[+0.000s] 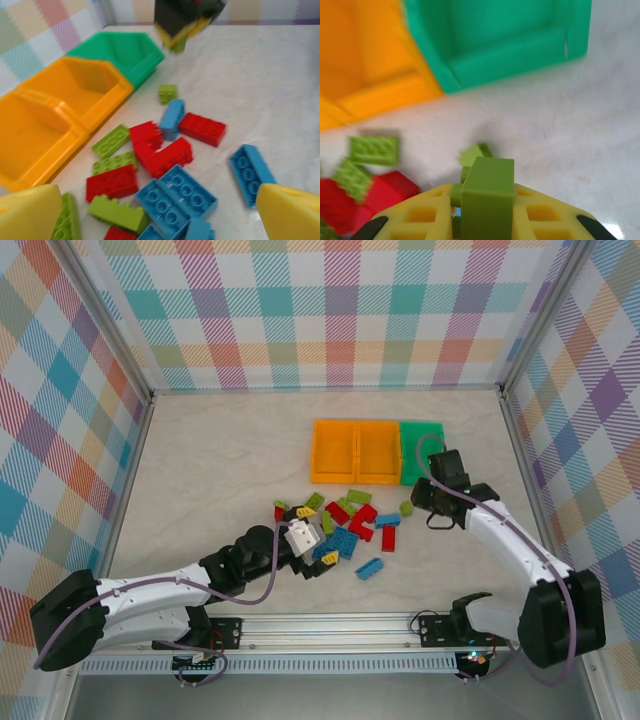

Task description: Sort the legos into containers by color

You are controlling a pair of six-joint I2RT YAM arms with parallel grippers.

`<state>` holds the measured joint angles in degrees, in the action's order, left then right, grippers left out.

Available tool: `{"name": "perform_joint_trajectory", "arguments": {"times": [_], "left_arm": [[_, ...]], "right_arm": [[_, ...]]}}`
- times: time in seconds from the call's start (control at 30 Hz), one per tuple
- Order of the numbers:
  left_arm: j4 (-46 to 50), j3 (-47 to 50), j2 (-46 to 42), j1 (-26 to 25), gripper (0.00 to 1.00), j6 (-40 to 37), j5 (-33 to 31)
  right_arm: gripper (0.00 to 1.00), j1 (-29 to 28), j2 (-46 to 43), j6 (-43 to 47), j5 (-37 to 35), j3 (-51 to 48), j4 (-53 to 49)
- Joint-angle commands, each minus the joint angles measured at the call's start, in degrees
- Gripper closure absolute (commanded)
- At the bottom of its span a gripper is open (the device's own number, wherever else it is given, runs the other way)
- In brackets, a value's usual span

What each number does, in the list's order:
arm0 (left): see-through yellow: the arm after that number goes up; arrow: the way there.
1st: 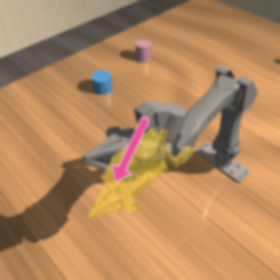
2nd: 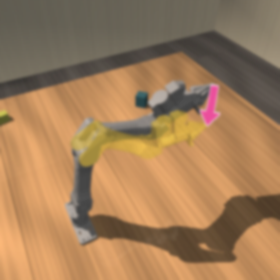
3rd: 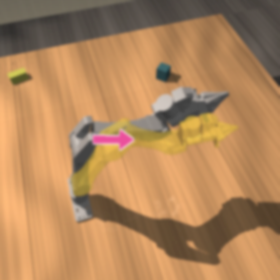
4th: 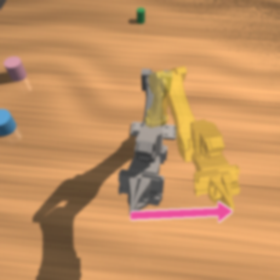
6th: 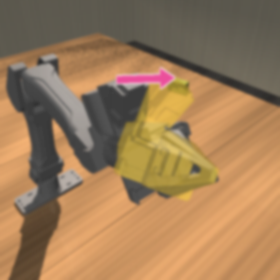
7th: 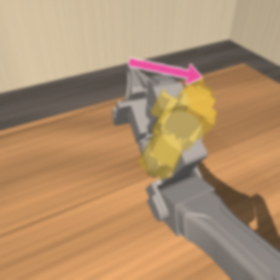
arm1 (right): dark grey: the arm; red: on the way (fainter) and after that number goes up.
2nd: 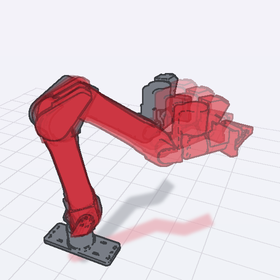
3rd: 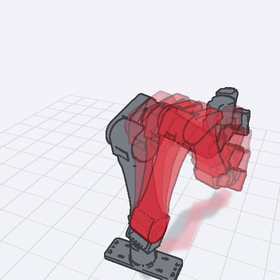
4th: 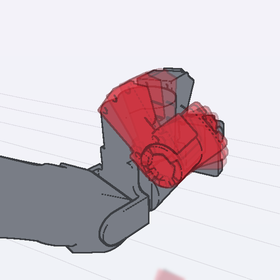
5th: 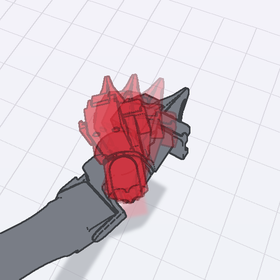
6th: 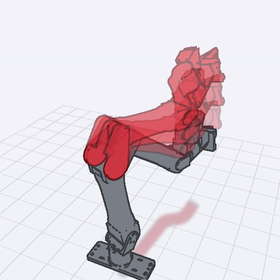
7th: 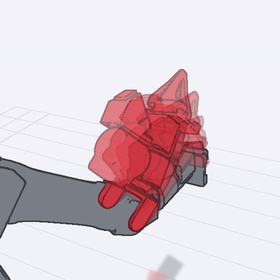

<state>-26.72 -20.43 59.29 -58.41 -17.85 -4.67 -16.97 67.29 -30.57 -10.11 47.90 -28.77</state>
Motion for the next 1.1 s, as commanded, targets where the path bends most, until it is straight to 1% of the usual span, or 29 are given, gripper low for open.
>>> {"name": "perform_joint_trajectory", "arguments": {"times": [0.0,0.13,0.2,0.27,0.33,0.4,0.47,0.6,0.83,0.97,1.07], "left_arm": [[0.57,-1.8,0.83,-0.12,0.0,4.37,-9.19],[-3.16,0.0,1.93,-0.04,0.0,4.85,-13.29],[-3.07,-0.28,2.9,0.05,0.0,4.15,-14.42],[-1.33,-1.08,3.06,0.05,0.0,4.06,-14.3],[-1.62,-0.81,2.32,0.05,0.0,4.56,-13.57],[-2.04,-0.49,1.68,0.05,0.0,4.86,-13.41],[-2.02,-0.4,1.41,0.05,0.0,4.75,-14.02],[-2.4,-0.14,1.47,0.06,0.0,4.57,-15.0],[-2.37,-0.14,1.27,0.1,0.0,4.46,-15.0],[-1.97,-0.36,1.36,0.12,0.0,4.56,-14.71],[-1.98,-0.23,1.5,0.14,0.0,4.61,-15.0]], "right_arm": [[0.92,0.23,2.68,4.86,-3.43,6.56,0.04],[0.92,2.75,13.55,7.45,-0.26,14.18,3.26],[0.92,4.75,18.97,7.28,2.12,17.28,4.62],[0.92,5.92,24.85,7.31,3.64,20.94,5.5],[0.91,6.7,30.0,7.36,3.99,24.77,4.62],[0.87,6.95,33.85,7.39,4.35,27.65,3.78],[0.81,7.12,35.91,7.2,4.72,29.35,3.32],[0.69,7.47,36.2,6.67,4.05,29.99,3.12],[0.67,8.27,31.42,7.58,4.03,27.73,3.18],[0.54,8.35,27.77,8.74,3.96,26.16,3.01],[0.53,8.46,25.75,9.12,4.22,25.2,2.49]]}}
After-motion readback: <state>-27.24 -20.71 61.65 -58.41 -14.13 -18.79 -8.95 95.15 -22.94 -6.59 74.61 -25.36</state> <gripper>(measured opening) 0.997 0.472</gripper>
